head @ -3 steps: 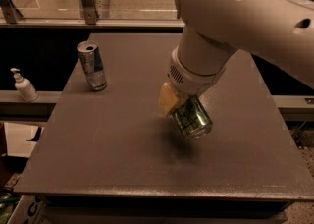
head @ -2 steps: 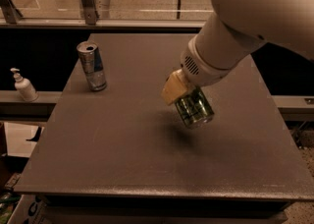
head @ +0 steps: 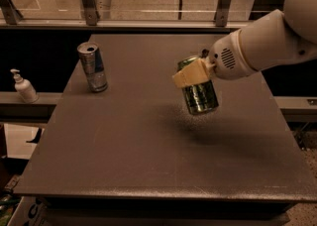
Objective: Place green can upright
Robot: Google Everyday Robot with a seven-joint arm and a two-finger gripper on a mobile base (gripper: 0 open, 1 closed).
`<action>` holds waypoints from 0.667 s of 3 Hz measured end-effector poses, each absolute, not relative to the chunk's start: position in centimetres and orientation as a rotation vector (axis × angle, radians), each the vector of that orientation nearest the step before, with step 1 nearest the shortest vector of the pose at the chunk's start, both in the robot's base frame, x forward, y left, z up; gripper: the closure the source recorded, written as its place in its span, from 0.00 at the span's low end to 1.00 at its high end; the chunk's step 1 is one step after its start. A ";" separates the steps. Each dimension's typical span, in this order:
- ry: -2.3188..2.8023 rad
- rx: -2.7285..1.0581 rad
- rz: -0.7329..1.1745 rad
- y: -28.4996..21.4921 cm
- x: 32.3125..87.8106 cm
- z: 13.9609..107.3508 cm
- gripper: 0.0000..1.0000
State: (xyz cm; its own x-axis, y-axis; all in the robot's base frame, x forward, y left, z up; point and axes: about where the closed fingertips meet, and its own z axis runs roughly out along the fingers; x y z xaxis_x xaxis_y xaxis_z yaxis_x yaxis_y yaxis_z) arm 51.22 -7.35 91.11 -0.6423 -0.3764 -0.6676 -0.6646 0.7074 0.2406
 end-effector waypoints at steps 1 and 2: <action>2.153 -0.793 0.834 -7.4 50.3 91.9 1.00; 1.930 -0.849 0.953 -7.4 48.2 93.4 1.00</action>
Offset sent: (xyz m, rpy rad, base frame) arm -0.0595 -0.0100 0.0329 0.3936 -0.4790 0.4049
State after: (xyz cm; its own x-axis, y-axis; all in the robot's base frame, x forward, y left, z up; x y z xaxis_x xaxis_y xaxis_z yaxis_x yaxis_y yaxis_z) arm 48.20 -7.44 93.38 -0.4506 -0.2100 -0.8677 -0.8166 0.4898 0.3055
